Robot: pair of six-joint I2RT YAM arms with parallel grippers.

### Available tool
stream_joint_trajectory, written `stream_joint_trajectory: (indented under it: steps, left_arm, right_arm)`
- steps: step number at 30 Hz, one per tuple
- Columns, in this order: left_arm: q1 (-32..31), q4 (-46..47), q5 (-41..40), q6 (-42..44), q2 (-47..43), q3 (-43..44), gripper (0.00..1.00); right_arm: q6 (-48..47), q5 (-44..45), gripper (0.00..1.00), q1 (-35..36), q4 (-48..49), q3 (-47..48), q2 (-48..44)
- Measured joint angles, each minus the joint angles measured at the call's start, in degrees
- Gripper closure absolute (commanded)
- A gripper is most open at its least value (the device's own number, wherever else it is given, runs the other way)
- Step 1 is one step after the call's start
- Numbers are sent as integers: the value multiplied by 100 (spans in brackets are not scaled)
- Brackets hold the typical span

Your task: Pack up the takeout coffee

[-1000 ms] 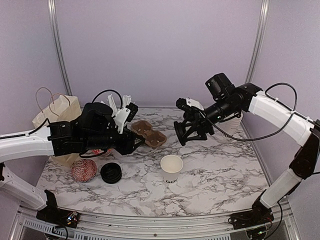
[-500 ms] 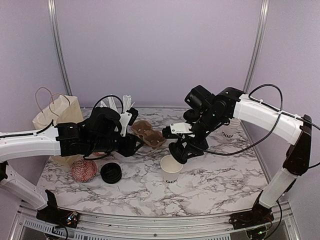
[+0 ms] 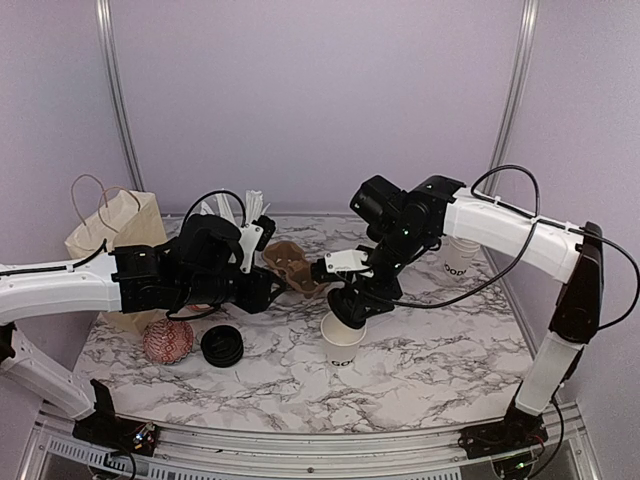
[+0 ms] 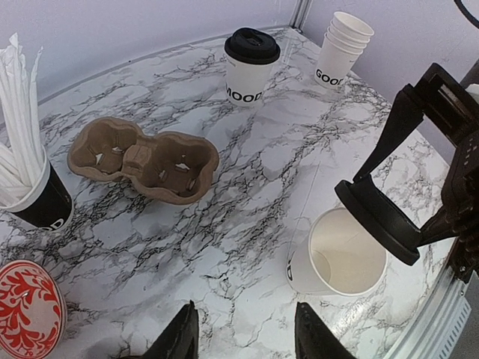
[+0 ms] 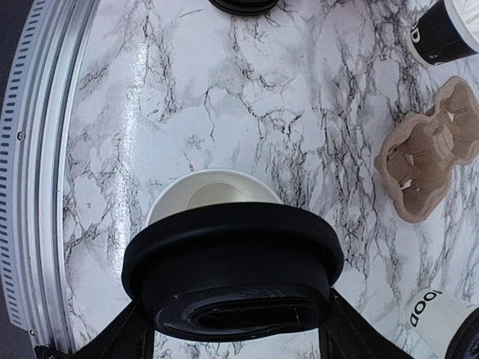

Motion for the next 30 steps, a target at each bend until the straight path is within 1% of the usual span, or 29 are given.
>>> stream_joint_trajectory:
  steps: [11,30]
  left_arm:
    - [22,-96,-31,2,-7,-37,55]
    - [26,-107,-50,2,-7,-151,55]
  right_arm:
    - [-39,225,35,76,-330,289,323]
    - [-55,315,36,199,-553,334,542]
